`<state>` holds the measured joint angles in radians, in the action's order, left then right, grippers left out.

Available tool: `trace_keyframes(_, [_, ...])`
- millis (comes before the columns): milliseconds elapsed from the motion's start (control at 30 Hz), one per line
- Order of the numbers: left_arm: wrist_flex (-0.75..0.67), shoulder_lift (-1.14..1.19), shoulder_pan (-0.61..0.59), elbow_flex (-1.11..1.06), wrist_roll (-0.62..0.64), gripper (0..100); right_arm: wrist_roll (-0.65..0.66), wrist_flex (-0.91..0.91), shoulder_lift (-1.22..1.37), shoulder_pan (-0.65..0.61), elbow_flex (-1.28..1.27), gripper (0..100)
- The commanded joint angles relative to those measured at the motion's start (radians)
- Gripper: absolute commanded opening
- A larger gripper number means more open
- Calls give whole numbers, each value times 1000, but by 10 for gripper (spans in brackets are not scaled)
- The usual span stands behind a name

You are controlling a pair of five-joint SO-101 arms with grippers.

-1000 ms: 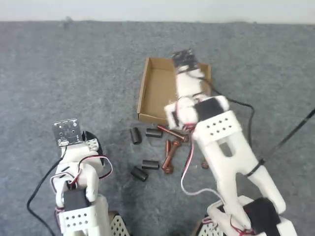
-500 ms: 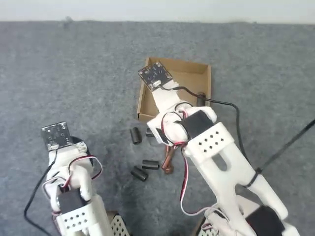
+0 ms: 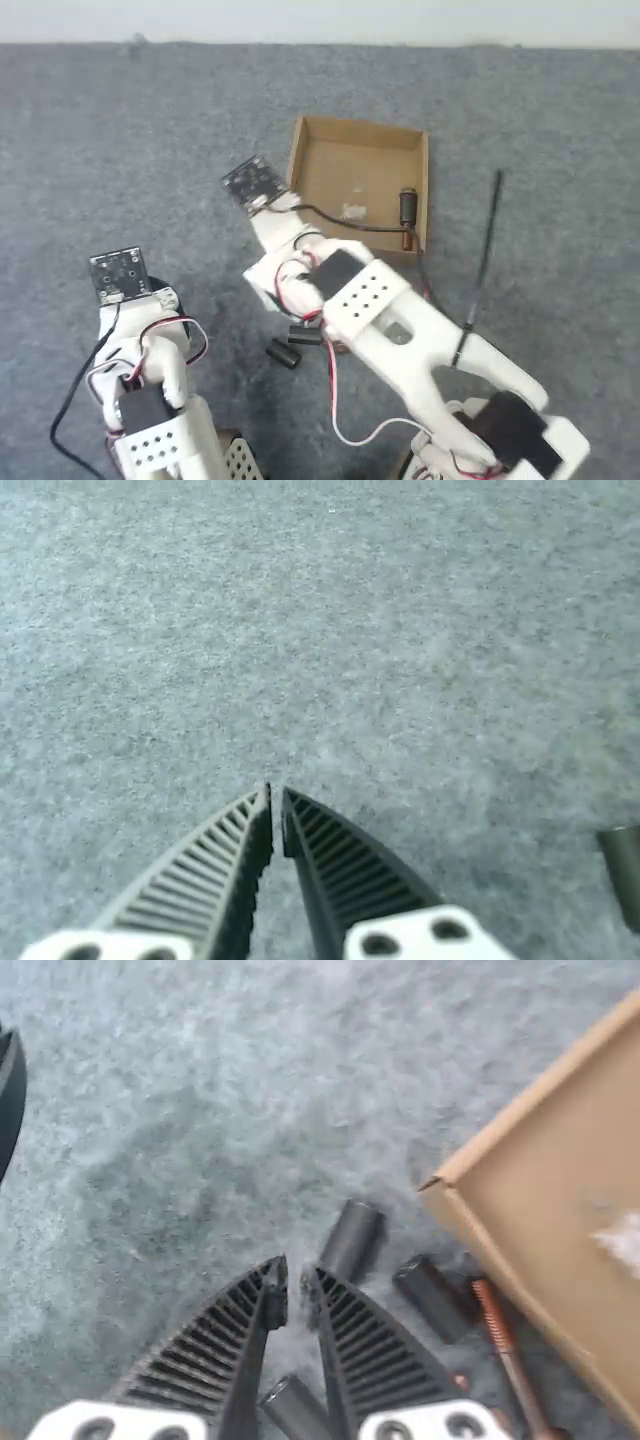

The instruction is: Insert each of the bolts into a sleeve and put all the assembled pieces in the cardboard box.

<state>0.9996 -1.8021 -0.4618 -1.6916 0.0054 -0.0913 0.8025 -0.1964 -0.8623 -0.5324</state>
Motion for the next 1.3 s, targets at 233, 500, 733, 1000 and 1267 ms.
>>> trace_keyframes(233, [-28,-18,40,7,-6,13,-87,-16,205,48,91,10])
trace_keyframes(500, [-28,-17,51,7,-6,13,-100,-18,226,45,110,38])
trace_keyframes(733, [-28,-17,51,7,-6,13,-229,-25,222,48,123,113])
trace_keyframes(1000, [-28,-18,52,7,-6,13,-279,-30,231,45,155,149])
trace_keyframes(1267, [-34,-18,52,7,-6,13,-305,1,360,45,256,148])
